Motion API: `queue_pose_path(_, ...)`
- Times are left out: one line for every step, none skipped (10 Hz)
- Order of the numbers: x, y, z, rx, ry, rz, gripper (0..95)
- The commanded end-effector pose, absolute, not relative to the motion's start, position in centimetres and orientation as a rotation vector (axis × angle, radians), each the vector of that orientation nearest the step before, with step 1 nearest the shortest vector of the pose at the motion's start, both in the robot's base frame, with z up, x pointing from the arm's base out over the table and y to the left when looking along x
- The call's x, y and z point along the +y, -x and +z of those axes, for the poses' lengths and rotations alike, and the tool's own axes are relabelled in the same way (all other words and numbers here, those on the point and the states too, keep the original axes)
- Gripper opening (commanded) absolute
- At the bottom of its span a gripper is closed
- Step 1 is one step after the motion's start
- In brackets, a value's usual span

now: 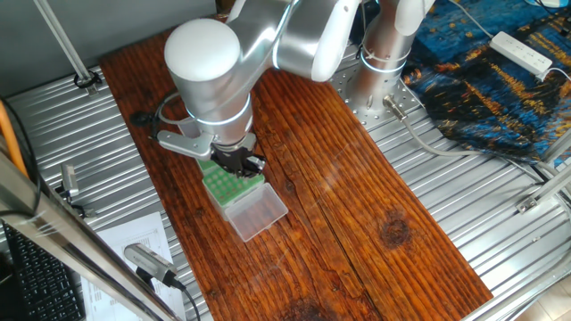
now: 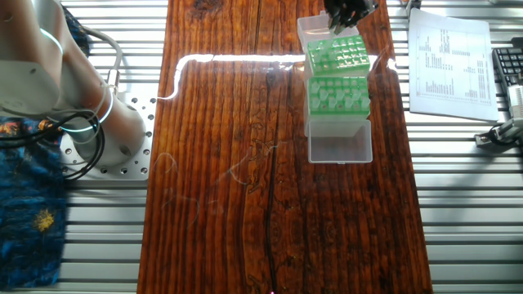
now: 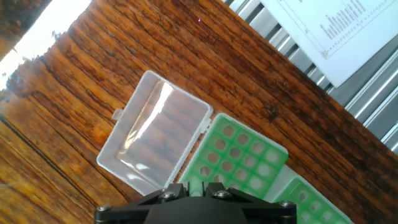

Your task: Transfer all large pipette tips from one holder to another

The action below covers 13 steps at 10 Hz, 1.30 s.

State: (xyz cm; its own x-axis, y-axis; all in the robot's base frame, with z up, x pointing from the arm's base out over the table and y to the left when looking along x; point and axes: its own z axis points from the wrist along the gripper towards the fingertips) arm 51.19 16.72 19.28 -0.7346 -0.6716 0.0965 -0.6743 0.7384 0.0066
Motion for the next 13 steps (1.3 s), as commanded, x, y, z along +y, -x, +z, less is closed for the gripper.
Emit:
queue_pose_path(16.7, -51.3, 19.4, -2.837, -1.104, 0.040, 0.0)
queue_pose_path(16.4, -51.7, 20.2, -2.828, -1.118, 0.036, 0.0)
queue_pose_path(16.2, -51.8, 20.6, -2.820, -1.125, 0.032, 0.0)
queue_pose_path(15.9, -52.0, 21.0, -2.815, -1.130, 0.027, 0.0)
queue_pose_path(15.6, -52.2, 21.4, -2.808, -1.136, 0.022, 0.0)
queue_pose_path(15.3, -52.5, 22.1, -2.799, -1.141, 0.011, 0.0)
queue_pose_path(15.1, -52.7, 22.7, -2.793, -1.144, 0.004, 0.0)
queue_pose_path(14.9, -52.8, 23.1, -2.789, -1.146, -0.002, 0.0)
queue_pose_path(14.8, -53.0, 23.8, -2.783, -1.143, -0.013, 0.0)
queue_pose_path(14.9, -53.3, 24.4, -2.779, -1.137, -0.020, 0.0)
queue_pose_path(14.8, -53.6, 24.9, -2.772, -1.140, -0.023, 0.0)
queue_pose_path(14.7, -53.9, 25.6, -2.764, -1.145, -0.029, 0.0)
queue_pose_path(14.6, -54.0, 26.0, -2.759, -1.148, -0.037, 0.0)
